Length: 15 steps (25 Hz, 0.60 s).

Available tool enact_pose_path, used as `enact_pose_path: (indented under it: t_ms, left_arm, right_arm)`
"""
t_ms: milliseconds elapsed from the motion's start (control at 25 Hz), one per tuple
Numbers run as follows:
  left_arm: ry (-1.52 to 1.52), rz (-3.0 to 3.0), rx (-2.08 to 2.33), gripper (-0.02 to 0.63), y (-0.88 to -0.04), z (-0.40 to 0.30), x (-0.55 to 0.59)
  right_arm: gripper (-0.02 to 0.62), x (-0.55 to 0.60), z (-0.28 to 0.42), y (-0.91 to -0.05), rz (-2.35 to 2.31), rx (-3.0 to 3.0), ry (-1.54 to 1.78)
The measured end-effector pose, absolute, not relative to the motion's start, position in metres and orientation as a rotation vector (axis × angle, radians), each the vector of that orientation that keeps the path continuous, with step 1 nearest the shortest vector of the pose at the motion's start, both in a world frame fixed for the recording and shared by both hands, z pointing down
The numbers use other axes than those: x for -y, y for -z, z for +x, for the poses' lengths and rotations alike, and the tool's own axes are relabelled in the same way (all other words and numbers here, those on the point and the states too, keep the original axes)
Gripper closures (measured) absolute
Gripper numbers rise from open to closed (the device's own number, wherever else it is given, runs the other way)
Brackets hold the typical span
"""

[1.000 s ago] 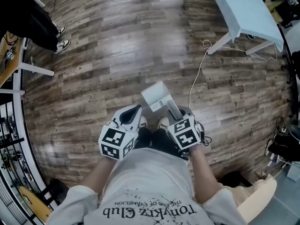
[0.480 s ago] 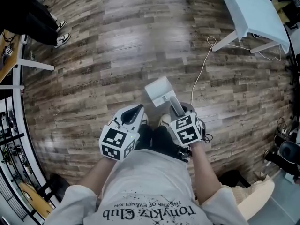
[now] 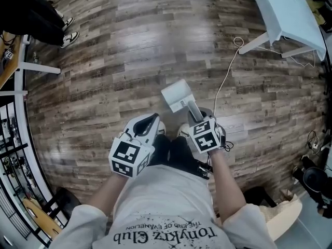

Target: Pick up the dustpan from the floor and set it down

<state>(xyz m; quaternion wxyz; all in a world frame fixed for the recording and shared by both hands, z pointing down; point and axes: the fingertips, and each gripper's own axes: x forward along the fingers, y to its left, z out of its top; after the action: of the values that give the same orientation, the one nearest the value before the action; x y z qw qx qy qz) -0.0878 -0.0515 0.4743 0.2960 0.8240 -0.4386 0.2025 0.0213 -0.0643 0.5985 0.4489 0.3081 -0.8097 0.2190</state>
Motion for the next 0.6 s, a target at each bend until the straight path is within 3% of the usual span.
enact_pose_path:
  t_ms: [600]
  left_arm:
    - [-0.538, 2.146, 1.197, 0.583, -0.484, -0.100, 0.063]
  right_arm:
    - [0.535, 0.081, 0.010, -0.631, 0.742, 2.013, -0.553]
